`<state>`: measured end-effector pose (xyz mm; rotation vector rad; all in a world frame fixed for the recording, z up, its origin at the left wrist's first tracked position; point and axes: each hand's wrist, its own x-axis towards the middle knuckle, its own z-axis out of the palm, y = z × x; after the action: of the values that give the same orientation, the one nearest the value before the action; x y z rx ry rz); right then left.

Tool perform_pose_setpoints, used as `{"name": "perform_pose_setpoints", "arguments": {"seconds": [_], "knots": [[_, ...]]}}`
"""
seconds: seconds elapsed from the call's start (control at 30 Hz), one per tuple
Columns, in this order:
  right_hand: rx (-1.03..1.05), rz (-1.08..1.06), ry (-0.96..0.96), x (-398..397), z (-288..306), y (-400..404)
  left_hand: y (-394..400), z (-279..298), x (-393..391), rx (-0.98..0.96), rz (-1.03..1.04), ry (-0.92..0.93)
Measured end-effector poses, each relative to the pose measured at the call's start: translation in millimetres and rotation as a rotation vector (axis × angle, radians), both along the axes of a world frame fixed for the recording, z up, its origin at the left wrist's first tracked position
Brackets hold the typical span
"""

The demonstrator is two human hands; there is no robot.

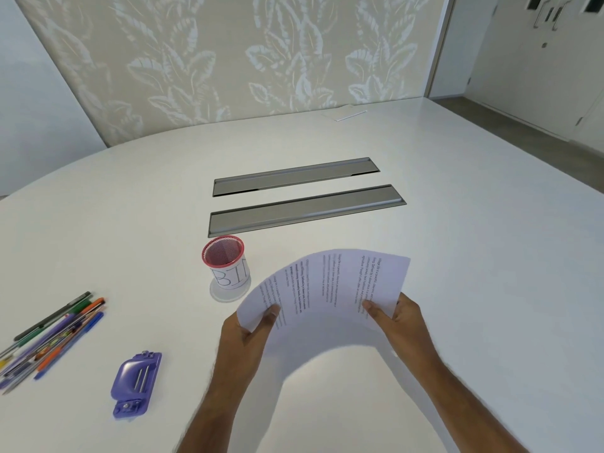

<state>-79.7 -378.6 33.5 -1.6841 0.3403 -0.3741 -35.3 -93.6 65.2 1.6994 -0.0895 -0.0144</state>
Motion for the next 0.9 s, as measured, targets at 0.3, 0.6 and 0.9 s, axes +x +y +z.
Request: {"name": "perform_pose_setpoints", "arguments": {"seconds": [0.3,0.6,0.9], "knots": [[0.123,0.022,-0.026,-5.8,6.3,-9.8,6.9,9.4,0.7,-0.058,0.003,0.018],[0.495,0.002,-0.150,-7.6,24.3,-12.7,8.8,26.0,-9.5,-0.214,0.049,0.041],[0.817,0.072,-0.179,-2.7,35.8,39.5,-6.2,15.4,-30.4,-0.417,0.052,0.191]]}}
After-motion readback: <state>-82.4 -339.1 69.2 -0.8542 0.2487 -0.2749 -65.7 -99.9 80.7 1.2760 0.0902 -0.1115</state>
